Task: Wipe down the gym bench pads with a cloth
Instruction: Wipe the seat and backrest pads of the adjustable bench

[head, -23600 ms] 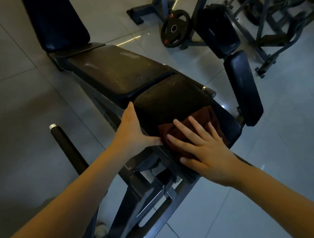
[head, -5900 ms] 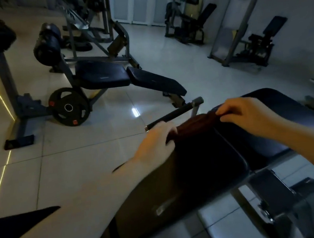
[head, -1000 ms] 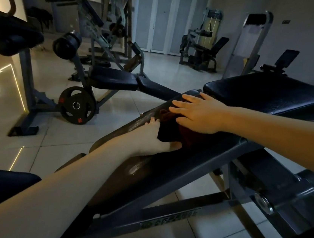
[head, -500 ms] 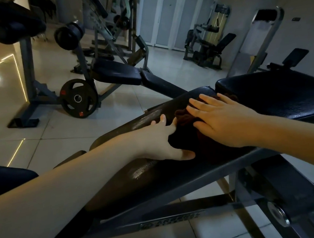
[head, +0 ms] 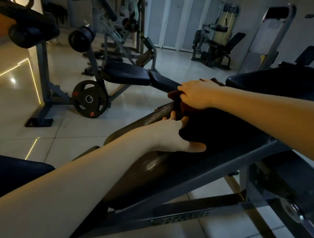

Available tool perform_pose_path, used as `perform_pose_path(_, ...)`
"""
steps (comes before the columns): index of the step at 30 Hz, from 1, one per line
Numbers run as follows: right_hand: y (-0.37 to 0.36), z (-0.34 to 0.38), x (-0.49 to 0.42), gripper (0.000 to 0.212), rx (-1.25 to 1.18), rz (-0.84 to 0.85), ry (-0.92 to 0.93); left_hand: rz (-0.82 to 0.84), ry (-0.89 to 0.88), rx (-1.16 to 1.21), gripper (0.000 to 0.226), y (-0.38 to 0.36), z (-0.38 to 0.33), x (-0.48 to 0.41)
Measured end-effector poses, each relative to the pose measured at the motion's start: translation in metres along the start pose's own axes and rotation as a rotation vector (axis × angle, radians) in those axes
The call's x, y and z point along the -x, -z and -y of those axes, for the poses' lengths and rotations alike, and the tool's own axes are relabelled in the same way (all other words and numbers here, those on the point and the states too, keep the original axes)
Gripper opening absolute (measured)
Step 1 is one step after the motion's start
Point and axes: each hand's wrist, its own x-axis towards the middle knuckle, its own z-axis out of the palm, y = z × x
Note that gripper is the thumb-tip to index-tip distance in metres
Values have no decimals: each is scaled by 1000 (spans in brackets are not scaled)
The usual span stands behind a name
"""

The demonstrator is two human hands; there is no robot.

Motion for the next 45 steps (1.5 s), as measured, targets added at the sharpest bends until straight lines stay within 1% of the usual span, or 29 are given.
perform_pose_path(2, 1, 0, 14, 46, 1, 0, 27, -5, -14, 5, 94, -1, -1, 1)
perform_pose_path(9, 9, -9, 105, 51, -41, 133, 172, -22, -34, -32, 103, 4, 16, 0)
perform_pose_path(12, 11, -12, 138, 53, 1, 184, 236, -15, -13, -73, 109, 8, 26, 6)
perform_pose_path(14, 11, -13, 148, 53, 52, 224, 272, -4, -13, -89, 109, 10, 31, 9)
perform_pose_path(16, 10, -13, 150, 53, 82, 224, 282, 0, -26, -78, 107, 9, 33, 11)
perform_pose_path(21, -5, 2, 138, 54, 157, 134, 228, 16, -88, -53, 107, 4, 37, 8)
perform_pose_path(24, -10, 9, 126, 56, 180, 116, 199, 22, -100, -51, 108, 1, 39, 5)
perform_pose_path(27, -11, 17, 107, 55, 152, 106, 197, 9, -112, -63, 111, 0, 39, 2)
perform_pose_path(30, -14, 24, 81, 54, 98, 65, 228, -6, -47, -90, 122, 0, 42, -2)
perform_pose_path(33, -17, 29, 54, 53, 52, 28, 239, 73, 55, -85, 133, 2, 54, -7)
perform_pose_path(36, -18, 35, 28, 51, 21, 3, 234, 107, 40, -92, 136, 5, 68, -8)
perform_pose_path(38, -17, 40, 10, 48, 2, -53, 215, 119, 53, -98, 140, 5, 76, -7)
perform_pose_path(40, -17, 47, -6, 40, 86, -119, 211, 115, 76, -74, 138, 1, 81, -4)
perform_pose_path(42, -17, 52, -17, 35, 211, -142, 216, 93, 89, -43, 133, -3, 83, -2)
perform_pose_path(44, -17, 56, -20, 34, 233, -157, 201, 72, 95, -25, 131, -5, 82, 3)
perform_pose_path(45, -16, 57, -19, 33, 203, -172, 186, 69, 93, -16, 132, -4, 81, 6)
